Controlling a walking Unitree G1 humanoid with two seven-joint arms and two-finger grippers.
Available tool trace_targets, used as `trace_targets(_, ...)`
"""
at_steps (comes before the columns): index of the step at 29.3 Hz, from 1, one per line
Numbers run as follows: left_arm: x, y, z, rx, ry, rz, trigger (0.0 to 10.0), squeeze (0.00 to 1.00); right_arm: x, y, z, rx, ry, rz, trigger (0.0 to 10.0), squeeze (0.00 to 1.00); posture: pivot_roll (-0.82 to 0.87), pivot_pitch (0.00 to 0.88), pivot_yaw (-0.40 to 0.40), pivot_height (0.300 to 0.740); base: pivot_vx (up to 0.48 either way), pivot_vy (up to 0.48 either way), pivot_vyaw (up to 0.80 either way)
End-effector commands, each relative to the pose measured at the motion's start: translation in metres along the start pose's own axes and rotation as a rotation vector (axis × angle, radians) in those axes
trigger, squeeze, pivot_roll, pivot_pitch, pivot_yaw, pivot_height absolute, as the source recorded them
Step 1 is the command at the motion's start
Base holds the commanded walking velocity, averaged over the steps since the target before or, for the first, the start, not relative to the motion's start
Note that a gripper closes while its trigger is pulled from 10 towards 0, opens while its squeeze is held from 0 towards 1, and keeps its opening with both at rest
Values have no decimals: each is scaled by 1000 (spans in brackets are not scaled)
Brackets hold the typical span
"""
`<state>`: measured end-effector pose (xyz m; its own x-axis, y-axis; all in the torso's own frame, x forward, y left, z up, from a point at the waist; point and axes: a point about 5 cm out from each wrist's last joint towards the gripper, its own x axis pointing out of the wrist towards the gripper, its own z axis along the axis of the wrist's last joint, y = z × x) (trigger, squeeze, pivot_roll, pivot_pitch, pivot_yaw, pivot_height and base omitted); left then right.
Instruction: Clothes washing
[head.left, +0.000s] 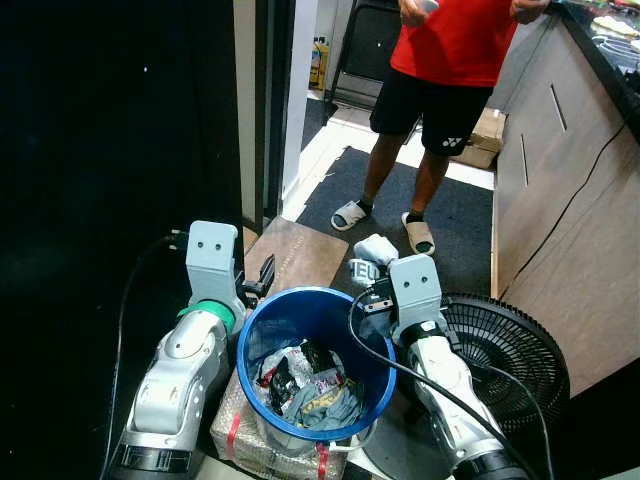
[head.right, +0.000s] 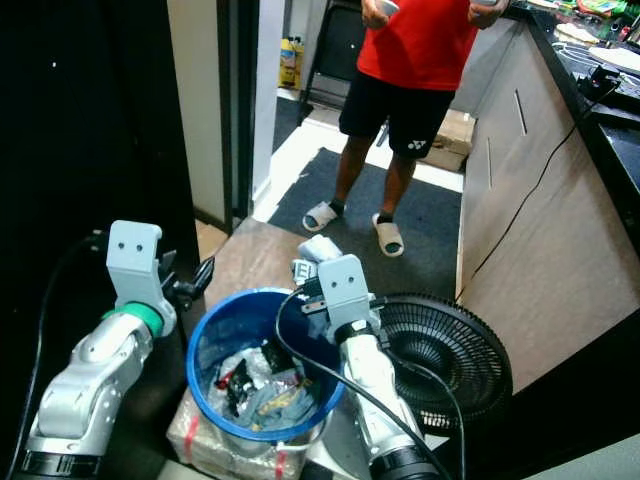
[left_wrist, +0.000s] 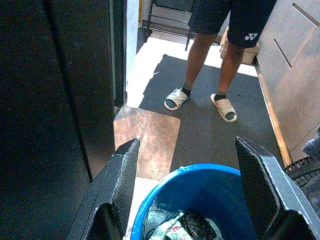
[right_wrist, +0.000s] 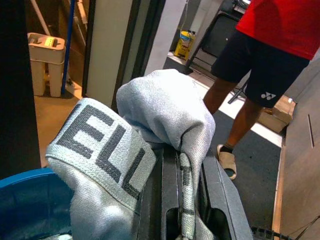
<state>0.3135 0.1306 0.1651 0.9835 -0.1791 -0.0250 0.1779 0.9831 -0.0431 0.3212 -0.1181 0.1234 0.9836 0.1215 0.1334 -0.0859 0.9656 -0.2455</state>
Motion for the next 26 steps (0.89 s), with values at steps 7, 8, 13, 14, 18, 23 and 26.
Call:
trace_targets(7,4,-6,-1,7,5,-17,10000,0,-3,-8,-5,19,7,-49,10000,0,72,1,-27,740,0,0,0)
trace_targets(8,4,-7,-1,7,1,-22,10000,0,-3,-8,-5,17,3,-51,10000,0,69,0,-19,740,0,0,0)
trace_targets(13,5,-8,-2,2,-3,-20,10000,0,-3,-7,-5,17,-5,-50,10000,0,71,0,-21,740,0,0,0)
trace_targets(14,5,-8,-2,2,-3,-20,10000,0,-3,-7,-5,17,-5,-50,10000,0,71,0,-21,740,0,0,0)
trace_targets(18,5,-8,-2,0,-5,-18,10000,0,-3,-7,-5,18,-7,-49,10000,0,73,0,-23,740,0,0,0)
trace_targets(23,5,-7,-2,1,-9,-15,10000,0,-1,-7,-4,21,-9,-49,10000,0,80,0,-24,740,0,0,0)
trace_targets(26,4,-7,-1,4,-10,-11,10000,0,0,-6,-4,25,-11,-50,10000,0,82,0,-24,740,0,0,0)
